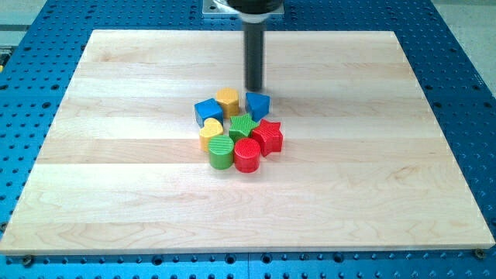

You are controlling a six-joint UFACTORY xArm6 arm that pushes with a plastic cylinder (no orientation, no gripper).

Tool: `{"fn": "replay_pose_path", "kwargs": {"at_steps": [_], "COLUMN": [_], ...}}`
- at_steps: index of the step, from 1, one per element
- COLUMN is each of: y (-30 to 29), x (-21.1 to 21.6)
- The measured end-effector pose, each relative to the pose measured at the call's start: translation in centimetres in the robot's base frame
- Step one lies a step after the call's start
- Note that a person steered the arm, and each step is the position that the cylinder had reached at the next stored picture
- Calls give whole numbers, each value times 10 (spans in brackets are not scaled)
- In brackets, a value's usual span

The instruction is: Separate the cube from the group of the blocks

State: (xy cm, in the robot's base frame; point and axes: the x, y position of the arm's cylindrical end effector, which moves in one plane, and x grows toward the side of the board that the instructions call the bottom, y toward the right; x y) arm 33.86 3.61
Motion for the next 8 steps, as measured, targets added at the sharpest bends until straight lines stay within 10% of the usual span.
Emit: {"fn": "replay_pose_path", "kwargs": {"at_steps": [5,8], "y": [-144,-138], "x": [106,95]}}
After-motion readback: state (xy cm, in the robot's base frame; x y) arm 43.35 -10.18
